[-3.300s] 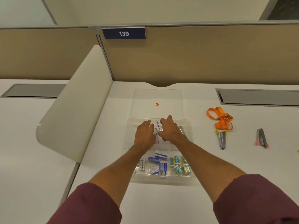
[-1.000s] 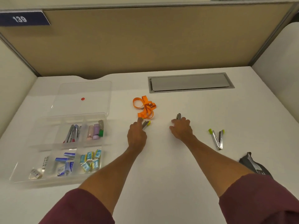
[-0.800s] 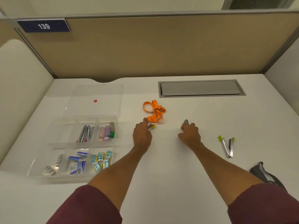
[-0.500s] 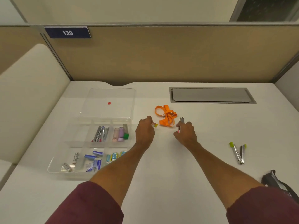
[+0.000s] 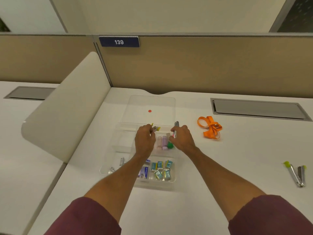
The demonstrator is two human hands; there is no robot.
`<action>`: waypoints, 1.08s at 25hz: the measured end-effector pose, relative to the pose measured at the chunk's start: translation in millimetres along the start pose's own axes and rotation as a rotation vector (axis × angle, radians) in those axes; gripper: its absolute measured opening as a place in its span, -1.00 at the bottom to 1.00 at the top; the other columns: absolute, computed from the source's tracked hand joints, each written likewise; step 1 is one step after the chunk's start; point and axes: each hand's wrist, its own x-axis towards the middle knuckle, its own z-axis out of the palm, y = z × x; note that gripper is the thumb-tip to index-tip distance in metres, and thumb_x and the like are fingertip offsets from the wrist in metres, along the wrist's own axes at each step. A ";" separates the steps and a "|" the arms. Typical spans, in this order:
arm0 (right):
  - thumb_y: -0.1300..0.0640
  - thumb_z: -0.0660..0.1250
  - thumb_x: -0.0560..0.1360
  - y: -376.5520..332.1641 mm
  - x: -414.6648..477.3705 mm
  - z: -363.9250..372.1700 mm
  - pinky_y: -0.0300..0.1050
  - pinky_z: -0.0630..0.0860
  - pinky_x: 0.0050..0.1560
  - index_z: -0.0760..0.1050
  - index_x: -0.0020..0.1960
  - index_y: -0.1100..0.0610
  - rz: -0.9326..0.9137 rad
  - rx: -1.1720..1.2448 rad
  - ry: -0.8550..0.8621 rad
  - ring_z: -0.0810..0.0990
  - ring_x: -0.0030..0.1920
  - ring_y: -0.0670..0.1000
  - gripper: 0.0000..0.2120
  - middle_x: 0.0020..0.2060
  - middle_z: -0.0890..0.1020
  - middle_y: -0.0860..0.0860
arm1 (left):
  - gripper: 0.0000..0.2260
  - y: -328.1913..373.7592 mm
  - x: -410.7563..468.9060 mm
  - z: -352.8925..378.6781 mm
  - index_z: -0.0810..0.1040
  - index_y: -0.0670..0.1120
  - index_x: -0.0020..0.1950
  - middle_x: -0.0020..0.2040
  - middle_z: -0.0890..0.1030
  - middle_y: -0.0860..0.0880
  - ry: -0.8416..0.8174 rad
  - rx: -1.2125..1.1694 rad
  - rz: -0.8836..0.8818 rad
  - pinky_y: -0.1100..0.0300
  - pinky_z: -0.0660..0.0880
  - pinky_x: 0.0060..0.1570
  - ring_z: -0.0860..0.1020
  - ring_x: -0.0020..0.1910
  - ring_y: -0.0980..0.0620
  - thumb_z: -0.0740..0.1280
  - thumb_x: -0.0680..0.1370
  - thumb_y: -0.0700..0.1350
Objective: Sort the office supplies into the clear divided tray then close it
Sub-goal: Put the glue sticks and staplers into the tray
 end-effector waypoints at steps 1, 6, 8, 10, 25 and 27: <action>0.10 0.35 0.46 -10.2 0.0 6.8 0.00 0.49 0.17 0.49 0.26 0.11 -0.009 0.007 -0.016 0.48 0.21 0.19 -0.62 0.19 0.44 0.21 | -0.94 -10.5 1.5 -7.0 0.57 -0.20 -0.17 -0.21 0.63 -0.12 -0.002 0.011 -0.012 0.09 0.48 -0.22 0.54 -0.20 -0.07 0.34 0.50 -0.25; 0.12 0.37 0.40 -46.8 -1.1 34.9 -0.13 0.42 0.06 0.54 0.18 0.10 -0.025 0.080 -0.094 0.49 0.17 0.15 -0.66 0.12 0.49 0.20 | -0.94 -45.2 4.4 -21.6 0.55 -0.22 -0.18 -0.20 0.61 -0.15 -0.057 0.089 -0.040 -0.03 0.52 -0.20 0.55 -0.16 -0.14 0.31 0.49 -0.29; 0.09 0.39 0.38 -55.5 0.1 44.0 -0.18 0.35 -0.04 0.57 0.13 0.08 -0.030 0.080 -0.123 0.49 0.13 0.13 -0.68 0.09 0.54 0.18 | -0.94 -50.2 5.9 -22.1 0.54 -0.22 -0.15 -0.17 0.61 -0.15 -0.078 0.124 -0.045 -0.03 0.52 -0.19 0.55 -0.14 -0.13 0.29 0.51 -0.29; 0.07 0.40 0.36 -63.3 2.2 51.9 -0.16 0.34 -0.06 0.59 0.11 0.06 -0.043 0.055 -0.146 0.50 0.11 0.12 -0.68 0.07 0.58 0.17 | -0.93 -54.5 8.6 -20.8 0.56 -0.23 -0.11 -0.13 0.61 -0.17 -0.106 0.138 -0.052 -0.03 0.55 -0.16 0.56 -0.11 -0.12 0.29 0.53 -0.27; -0.05 0.40 0.46 -90.6 16.0 82.7 0.00 0.47 0.14 0.54 0.23 0.17 -0.069 -0.210 -0.215 0.47 0.19 0.18 -0.57 0.20 0.44 0.20 | -0.64 -88.7 4.0 -29.4 0.43 -0.12 0.37 0.31 0.54 -0.09 -0.339 0.311 0.126 0.04 0.45 0.23 0.51 0.28 -0.09 0.26 0.61 -0.03; -0.03 0.40 0.46 -89.1 10.8 81.5 0.03 0.47 0.15 0.54 0.24 0.16 -0.093 -0.199 -0.199 0.45 0.22 0.18 -0.58 0.21 0.44 0.19 | -0.65 -90.5 5.6 -29.3 0.44 -0.10 0.35 0.28 0.56 -0.07 -0.339 0.333 0.146 0.04 0.46 0.20 0.53 0.25 -0.07 0.25 0.60 0.01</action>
